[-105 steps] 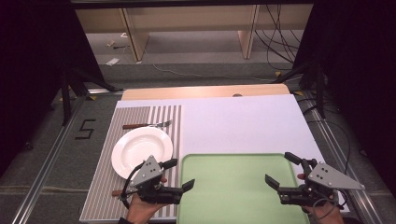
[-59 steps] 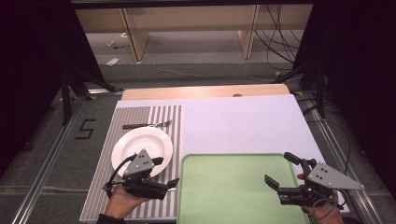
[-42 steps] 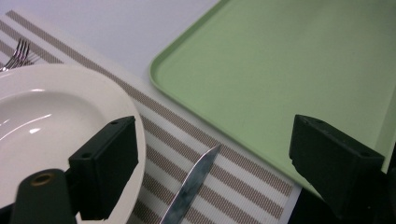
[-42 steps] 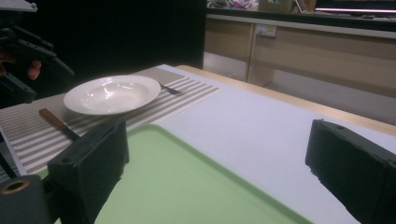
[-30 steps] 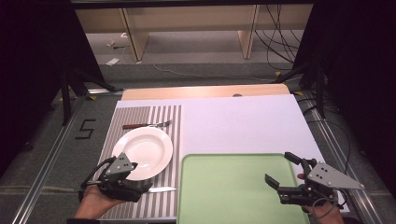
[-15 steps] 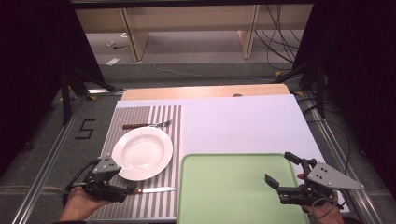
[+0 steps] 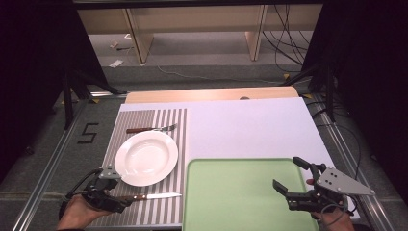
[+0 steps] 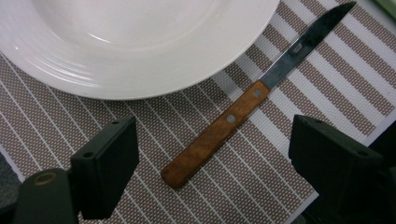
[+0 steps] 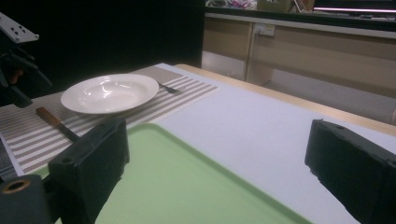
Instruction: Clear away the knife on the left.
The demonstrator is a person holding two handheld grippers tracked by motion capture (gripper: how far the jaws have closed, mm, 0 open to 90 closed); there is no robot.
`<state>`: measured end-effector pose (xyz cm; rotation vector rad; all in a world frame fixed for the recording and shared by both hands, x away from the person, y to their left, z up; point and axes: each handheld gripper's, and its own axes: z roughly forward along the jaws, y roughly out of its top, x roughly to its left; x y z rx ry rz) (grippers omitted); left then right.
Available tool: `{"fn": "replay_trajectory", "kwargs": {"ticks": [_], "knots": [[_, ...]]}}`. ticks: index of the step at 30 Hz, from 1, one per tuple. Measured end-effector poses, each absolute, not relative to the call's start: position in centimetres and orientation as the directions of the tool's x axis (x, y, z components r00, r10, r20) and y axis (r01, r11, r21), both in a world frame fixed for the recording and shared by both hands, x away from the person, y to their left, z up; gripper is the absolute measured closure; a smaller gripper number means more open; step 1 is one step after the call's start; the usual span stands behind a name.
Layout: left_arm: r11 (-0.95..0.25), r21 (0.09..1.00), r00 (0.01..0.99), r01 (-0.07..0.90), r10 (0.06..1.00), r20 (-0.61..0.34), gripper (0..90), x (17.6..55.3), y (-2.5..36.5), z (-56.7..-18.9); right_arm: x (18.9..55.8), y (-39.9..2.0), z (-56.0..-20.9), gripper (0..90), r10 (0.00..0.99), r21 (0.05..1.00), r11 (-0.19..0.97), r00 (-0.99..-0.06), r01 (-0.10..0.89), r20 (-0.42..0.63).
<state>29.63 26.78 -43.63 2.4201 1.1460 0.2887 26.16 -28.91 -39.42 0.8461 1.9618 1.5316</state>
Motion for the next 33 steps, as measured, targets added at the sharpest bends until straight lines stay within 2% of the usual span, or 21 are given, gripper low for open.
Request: {"fn": "replay_trajectory", "kwargs": {"ticks": [20, 28, 29, 33], "knots": [[-0.571, 0.386, 0.632, 0.725, 0.774, -0.041, 19.3, 30.7, 25.2, -45.7, 26.2, -28.9, -39.5, 7.3, 0.735, 0.972, 0.171, -0.678, 0.161, -0.016], [-0.620, 0.366, 0.667, 0.694, 0.745, -0.003, 24.4, 31.3, 24.7, -45.9, 26.3, -28.9, -39.4, 7.3, 0.735, 0.972, 0.172, -0.678, 0.161, -0.017], [-0.600, 0.359, 0.654, 0.714, 0.756, -0.036, 25.8, 31.2, 24.4, -45.9, 26.3, -28.9, -39.4, 7.3, 0.734, 0.972, 0.170, -0.678, 0.160, -0.017], [-0.603, 0.344, 0.653, 0.720, 0.756, -0.044, 32.1, 31.3, 24.1, -46.0, 26.3, -28.9, -39.4, 7.3, 0.735, 0.972, 0.171, -0.678, 0.162, -0.017]]}}
